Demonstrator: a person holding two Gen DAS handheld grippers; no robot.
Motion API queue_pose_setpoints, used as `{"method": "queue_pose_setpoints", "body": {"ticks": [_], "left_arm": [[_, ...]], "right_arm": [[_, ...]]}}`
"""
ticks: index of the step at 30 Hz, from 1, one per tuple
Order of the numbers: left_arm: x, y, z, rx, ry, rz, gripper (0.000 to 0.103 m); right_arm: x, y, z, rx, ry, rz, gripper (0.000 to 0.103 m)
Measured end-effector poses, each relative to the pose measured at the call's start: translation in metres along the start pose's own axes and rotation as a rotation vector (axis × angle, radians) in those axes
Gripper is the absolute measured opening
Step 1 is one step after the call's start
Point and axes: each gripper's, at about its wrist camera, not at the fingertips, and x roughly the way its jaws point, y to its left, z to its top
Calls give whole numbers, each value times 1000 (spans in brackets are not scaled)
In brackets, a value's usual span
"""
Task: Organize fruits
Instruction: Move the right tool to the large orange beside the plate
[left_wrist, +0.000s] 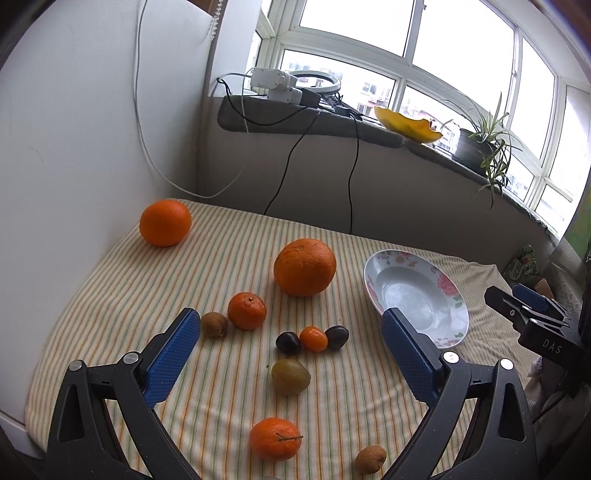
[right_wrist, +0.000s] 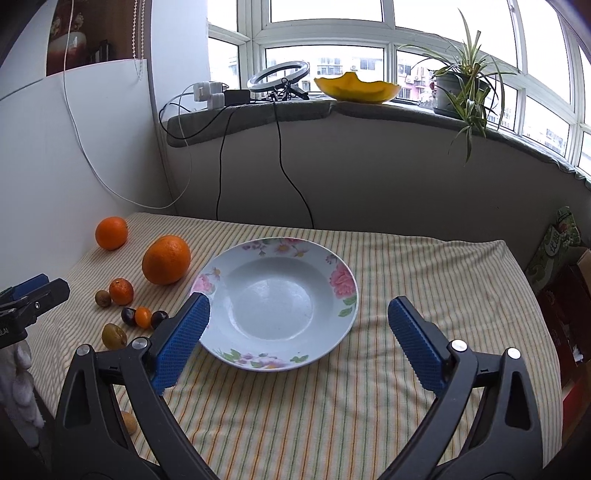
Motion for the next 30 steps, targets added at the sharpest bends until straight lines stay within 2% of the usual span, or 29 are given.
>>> {"method": "queue_pose_setpoints", "body": {"ticks": [4,11,13,17,23,24,26,28,30], "left_arm": [[13,5,4,-19,35,-33,98],[38,12,14,-34,110,-106,97],[47,16,18,-40,134,-117,93],[62,22,25,-52,165,-139,92],[82,20,35,-28,207,-171,82],[86,20,36,-26,217,-174,80],[92,19,36,-29,233,-191,79],[99,20,36,-38,250,-202,78],[107,21,36,-52,270,-215,71]], "right_arm": [[14,5,11,13,28,54,99],[50,18,32,26,122,217,99],[60,25,39,7,143,246,99],[81,42,52,-41,178,283,99],[119,61,68,-43,284,396,98],[127,64,69,-42,308,410,96],[142,69,73,-25,367,456,83],[155,71,74,3,412,499,81],[168,73,74,29,448,530,76]]}}
